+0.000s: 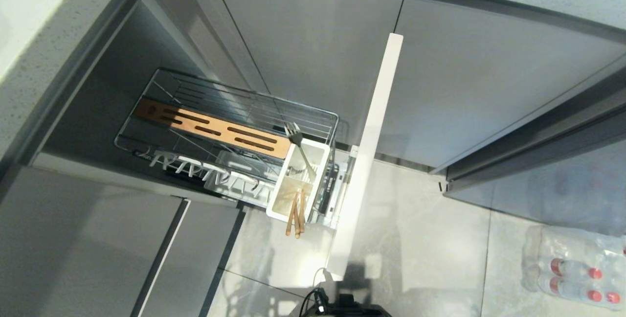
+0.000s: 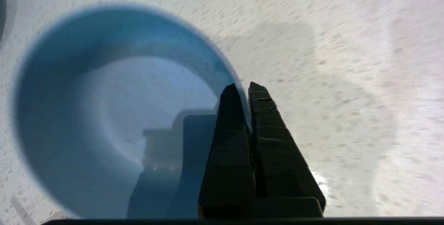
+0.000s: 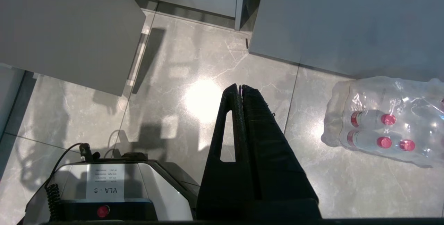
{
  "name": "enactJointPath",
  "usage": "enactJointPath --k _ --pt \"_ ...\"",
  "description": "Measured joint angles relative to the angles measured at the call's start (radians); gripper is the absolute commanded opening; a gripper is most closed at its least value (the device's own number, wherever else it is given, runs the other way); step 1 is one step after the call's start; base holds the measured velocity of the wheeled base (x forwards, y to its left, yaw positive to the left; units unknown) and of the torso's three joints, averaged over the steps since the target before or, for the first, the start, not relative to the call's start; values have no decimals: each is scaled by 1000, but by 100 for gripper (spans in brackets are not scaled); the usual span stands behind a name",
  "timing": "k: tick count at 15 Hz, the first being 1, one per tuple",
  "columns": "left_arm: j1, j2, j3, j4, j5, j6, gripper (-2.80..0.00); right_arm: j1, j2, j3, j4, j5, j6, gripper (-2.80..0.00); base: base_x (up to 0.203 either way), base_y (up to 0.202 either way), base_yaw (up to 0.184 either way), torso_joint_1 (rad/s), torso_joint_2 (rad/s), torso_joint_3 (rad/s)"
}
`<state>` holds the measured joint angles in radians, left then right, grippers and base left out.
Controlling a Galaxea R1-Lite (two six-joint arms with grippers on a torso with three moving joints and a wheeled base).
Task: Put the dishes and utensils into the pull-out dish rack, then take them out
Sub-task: Pick up the bowl and place it in the cupboard
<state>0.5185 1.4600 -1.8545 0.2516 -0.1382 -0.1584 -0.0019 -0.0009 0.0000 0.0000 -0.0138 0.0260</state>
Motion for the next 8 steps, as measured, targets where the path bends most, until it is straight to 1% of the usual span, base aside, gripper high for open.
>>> enactJointPath --k 3,5,7,8 --pt "-6 -51 2 -15 -1 -37 -280 0 0 0 0 0 0 -280 0 0 0 0 0 0" --pt "-35 -100 9 -16 0 -48 -280 0 0 0 0 0 0 -280 0 0 0 0 0 0" --pt "-103 -158 22 -11 6 -46 -280 0 0 0 0 0 0 -280 0 0 0 0 0 0" --pt "-159 -189 29 -6 14 -43 -280 0 0 0 0 -1 0 -280 0 0 0 0 0 0"
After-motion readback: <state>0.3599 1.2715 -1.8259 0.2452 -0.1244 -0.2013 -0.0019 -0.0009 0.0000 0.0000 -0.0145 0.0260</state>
